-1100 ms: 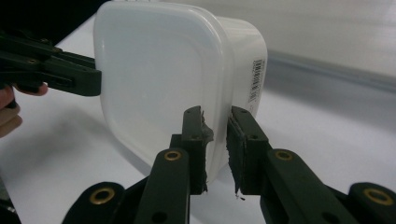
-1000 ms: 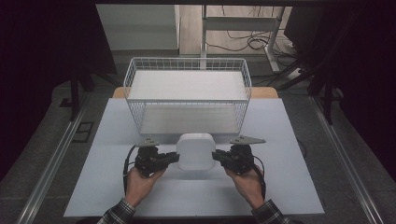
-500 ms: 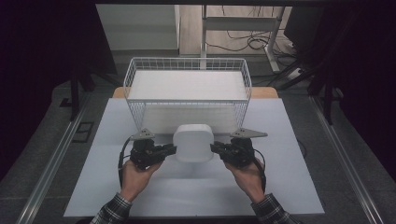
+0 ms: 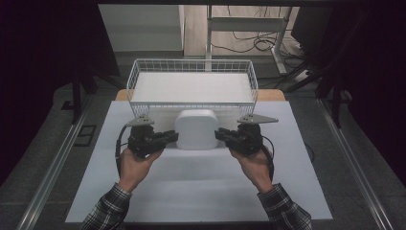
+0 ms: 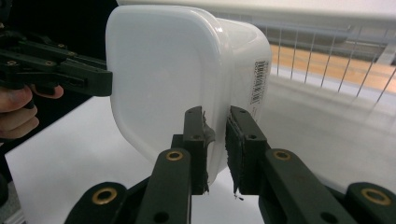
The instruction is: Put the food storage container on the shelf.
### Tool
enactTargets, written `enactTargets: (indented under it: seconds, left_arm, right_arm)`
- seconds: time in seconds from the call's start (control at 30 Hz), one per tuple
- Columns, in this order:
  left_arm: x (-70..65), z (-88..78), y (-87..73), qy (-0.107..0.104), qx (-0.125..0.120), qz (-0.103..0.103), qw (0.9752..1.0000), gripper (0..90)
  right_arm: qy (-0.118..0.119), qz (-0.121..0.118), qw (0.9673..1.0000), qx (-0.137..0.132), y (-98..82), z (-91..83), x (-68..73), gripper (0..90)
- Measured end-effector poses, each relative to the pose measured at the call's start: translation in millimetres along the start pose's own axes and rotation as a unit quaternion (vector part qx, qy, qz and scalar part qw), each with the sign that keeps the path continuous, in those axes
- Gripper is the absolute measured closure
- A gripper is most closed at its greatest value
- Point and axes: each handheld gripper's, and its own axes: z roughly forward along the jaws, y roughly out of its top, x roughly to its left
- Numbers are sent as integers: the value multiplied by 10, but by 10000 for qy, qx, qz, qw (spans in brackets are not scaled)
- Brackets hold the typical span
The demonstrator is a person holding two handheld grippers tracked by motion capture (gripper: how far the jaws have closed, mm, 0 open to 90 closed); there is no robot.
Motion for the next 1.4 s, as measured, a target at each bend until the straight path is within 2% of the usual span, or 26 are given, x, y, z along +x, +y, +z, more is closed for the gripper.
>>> enactTargets:
  seconds: [0.2,0.4,0.6,0.8,0.97,1.13,1.4]
  left_arm:
    - [12,-104,268,83,-132,117,9998,796]
    - [71,-197,557,68,-253,94,9996,795]
    - [158,-232,874,122,-244,96,9996,794]
    - [256,-173,1113,193,-152,61,9997,792]
    - [342,-106,1213,185,-85,-43,9998,788]
    - [425,-18,1237,249,-24,-140,9996,778]
    - [474,61,1261,186,-50,-285,9994,712]
  right_arm:
    - [2,-68,9999,-150,269,-25,8,776]
    - [13,-106,9995,-305,584,-34,5,776]
    - [-42,-80,9992,-383,902,3,-34,773]
    - [-162,19,9992,-354,1130,88,-126,768]
    - [-142,207,9994,-246,1223,177,-241,763]
    - [-157,322,9993,-112,1254,272,-313,760]
    - [-146,482,9987,-125,1296,338,-380,715]
